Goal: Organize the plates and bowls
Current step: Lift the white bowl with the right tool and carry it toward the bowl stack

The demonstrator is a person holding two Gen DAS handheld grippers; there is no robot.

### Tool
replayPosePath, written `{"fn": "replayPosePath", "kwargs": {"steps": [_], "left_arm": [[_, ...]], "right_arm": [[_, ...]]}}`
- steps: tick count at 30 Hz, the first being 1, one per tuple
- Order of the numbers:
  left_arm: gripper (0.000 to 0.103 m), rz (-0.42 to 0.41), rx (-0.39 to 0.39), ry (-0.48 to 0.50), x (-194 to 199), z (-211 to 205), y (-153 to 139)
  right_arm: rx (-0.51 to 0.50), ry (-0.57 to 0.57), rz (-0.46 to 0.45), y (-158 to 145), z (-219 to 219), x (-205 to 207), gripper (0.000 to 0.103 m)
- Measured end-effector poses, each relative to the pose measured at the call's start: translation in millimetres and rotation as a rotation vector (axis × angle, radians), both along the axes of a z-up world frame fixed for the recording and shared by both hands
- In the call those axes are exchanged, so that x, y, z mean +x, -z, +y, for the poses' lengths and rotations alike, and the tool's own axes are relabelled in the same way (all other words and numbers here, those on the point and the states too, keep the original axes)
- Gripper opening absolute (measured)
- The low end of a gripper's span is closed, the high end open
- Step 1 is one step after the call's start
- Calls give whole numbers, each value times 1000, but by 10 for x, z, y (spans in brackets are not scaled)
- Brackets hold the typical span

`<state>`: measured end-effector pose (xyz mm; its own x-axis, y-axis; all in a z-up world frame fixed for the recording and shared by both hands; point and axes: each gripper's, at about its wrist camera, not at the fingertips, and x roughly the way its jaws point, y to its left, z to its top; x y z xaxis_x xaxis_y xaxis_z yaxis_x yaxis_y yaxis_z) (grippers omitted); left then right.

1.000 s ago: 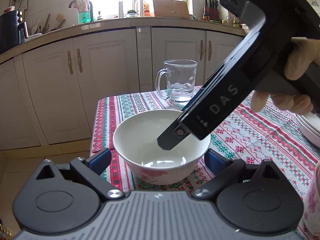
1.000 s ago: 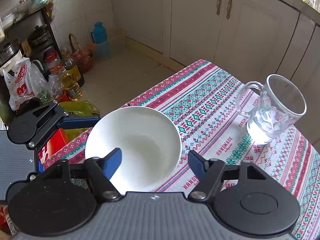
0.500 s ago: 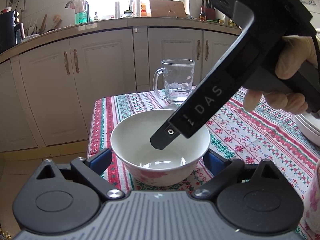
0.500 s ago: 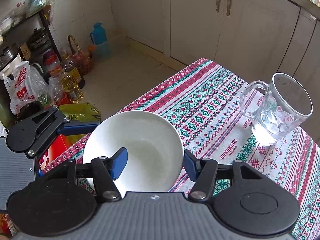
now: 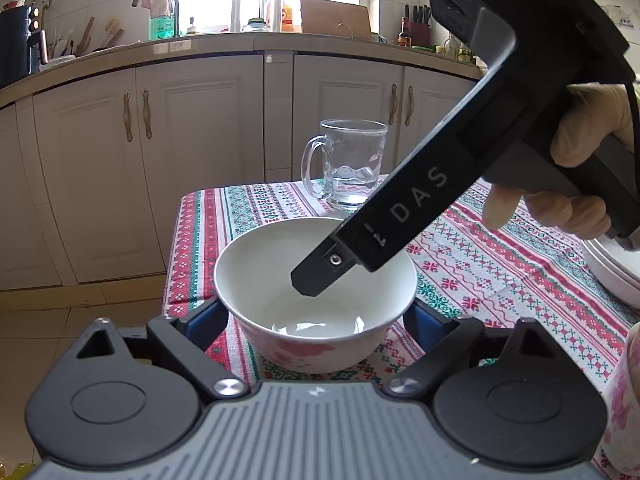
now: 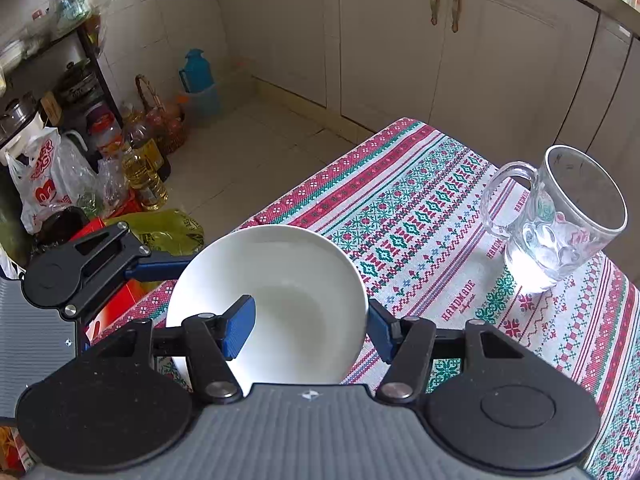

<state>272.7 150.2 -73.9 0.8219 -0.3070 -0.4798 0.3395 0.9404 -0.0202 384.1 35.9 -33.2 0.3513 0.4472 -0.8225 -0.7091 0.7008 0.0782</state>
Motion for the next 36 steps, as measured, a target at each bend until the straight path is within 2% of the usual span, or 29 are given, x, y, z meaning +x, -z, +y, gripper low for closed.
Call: {"fn": "replayPosePath", "kwargs": {"steps": [13,20,36], "left_arm": [[94,4,7,13,-54,-15,-110],[94,-17,53,47,-246,-100,-279],[94,-36,65,137,-671,-343,-648]], "right_arm": [[25,-2,16,-89,-49,-48,65],[88,24,41,-251,-210,-186,65],[242,149,125,-599,-740,-634,65]]}}
